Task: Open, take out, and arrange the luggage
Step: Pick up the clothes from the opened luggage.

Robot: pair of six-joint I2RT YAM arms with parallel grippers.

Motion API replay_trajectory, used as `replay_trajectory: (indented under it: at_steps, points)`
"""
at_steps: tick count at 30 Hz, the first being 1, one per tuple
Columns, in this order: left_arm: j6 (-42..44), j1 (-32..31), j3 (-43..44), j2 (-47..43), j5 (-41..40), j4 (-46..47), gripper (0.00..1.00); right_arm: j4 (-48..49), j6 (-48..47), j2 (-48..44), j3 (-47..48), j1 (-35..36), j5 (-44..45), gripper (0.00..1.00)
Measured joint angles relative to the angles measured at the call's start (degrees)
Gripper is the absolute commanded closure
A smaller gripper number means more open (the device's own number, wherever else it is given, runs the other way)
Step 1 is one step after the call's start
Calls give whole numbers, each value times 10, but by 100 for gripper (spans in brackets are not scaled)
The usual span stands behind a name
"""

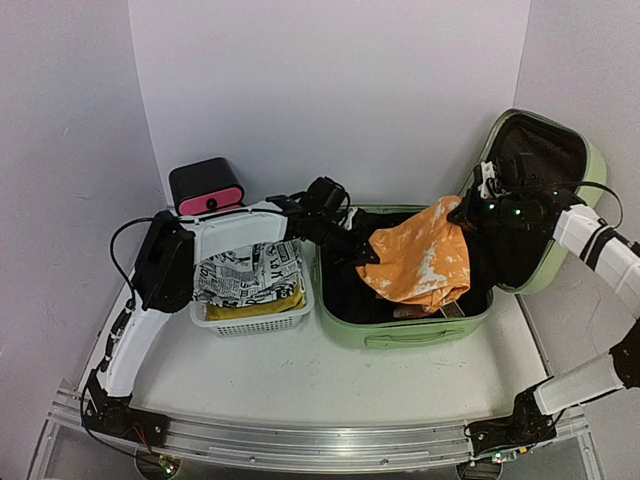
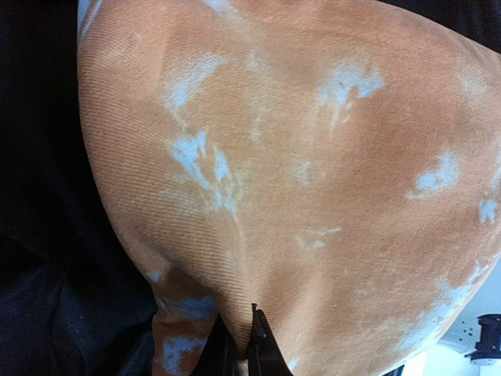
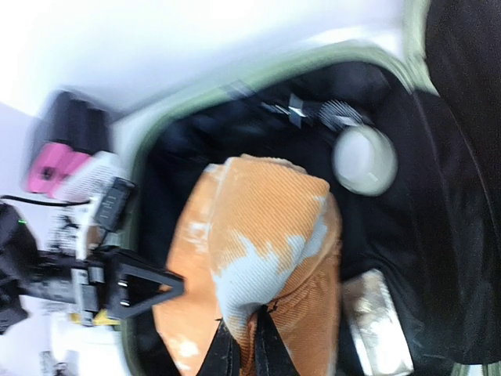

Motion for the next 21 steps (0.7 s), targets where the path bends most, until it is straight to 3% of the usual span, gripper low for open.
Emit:
replay_trajectory:
  at_steps: [9, 21]
  points:
    - [-10, -2, -20, -91, 19, 55, 100, -2, 31, -27, 78, 0, -82, 100]
    - [-13, -5, -73, -94, 22, 74, 100, -15, 69, -25, 103, 0, -128, 100]
